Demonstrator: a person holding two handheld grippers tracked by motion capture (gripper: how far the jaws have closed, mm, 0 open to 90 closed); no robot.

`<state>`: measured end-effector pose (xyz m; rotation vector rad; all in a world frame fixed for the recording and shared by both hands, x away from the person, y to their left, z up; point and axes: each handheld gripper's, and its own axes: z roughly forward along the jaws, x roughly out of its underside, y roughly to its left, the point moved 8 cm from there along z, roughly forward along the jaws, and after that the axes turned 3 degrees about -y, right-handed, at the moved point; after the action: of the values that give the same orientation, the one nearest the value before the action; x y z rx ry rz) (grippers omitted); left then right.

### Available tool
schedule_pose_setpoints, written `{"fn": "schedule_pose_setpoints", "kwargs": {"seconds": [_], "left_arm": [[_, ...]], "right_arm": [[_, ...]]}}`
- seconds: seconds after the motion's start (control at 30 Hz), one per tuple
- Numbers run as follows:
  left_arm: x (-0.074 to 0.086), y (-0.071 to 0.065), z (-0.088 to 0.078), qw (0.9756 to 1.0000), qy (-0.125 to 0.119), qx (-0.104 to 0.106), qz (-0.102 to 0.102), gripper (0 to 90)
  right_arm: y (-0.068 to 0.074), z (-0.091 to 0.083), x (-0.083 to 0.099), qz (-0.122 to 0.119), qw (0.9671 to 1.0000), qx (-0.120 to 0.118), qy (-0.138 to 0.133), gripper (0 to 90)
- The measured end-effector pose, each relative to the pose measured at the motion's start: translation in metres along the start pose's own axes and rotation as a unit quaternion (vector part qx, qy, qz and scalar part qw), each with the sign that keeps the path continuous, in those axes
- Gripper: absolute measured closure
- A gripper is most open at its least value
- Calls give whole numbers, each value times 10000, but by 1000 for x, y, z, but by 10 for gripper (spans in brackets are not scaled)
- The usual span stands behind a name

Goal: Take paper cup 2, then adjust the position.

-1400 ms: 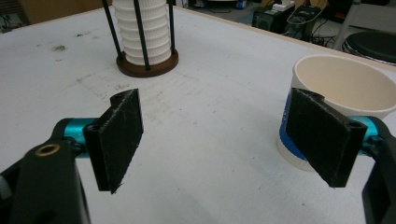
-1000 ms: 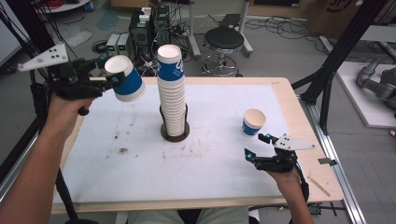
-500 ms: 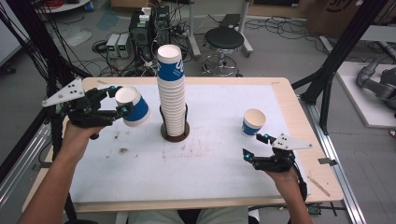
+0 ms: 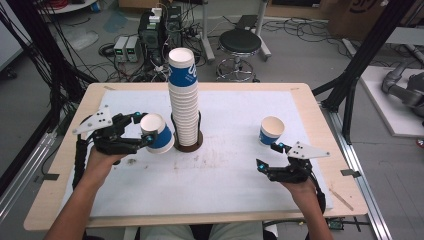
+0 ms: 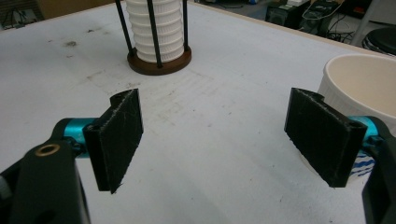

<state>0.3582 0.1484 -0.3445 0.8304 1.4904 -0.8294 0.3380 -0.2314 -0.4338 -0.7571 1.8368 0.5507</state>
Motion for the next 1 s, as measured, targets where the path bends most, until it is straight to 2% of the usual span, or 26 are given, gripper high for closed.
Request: {"fn": "schedule_pose_setpoints", "kwargs": {"seconds": [0.3,0.43,0.67,0.87,1.0], "left_arm": [[9,-12,11,9999,-10,137,-44,298],[11,-16,15,9998,3,191,-62,298],[16,-21,24,9994,18,315,-112,299],[19,-30,32,9989,-20,452,-121,299],[20,-37,40,9984,-55,547,-137,299]], "right_arm": [[1,-1,-1,-41,10000,12,-40,199],[5,1,-2,-1,10000,-65,-25,199],[10,4,-5,-72,9998,-164,-74,199],[19,7,-9,-134,9991,-391,-94,199],[35,12,-15,-223,9972,-699,-137,199]]}}
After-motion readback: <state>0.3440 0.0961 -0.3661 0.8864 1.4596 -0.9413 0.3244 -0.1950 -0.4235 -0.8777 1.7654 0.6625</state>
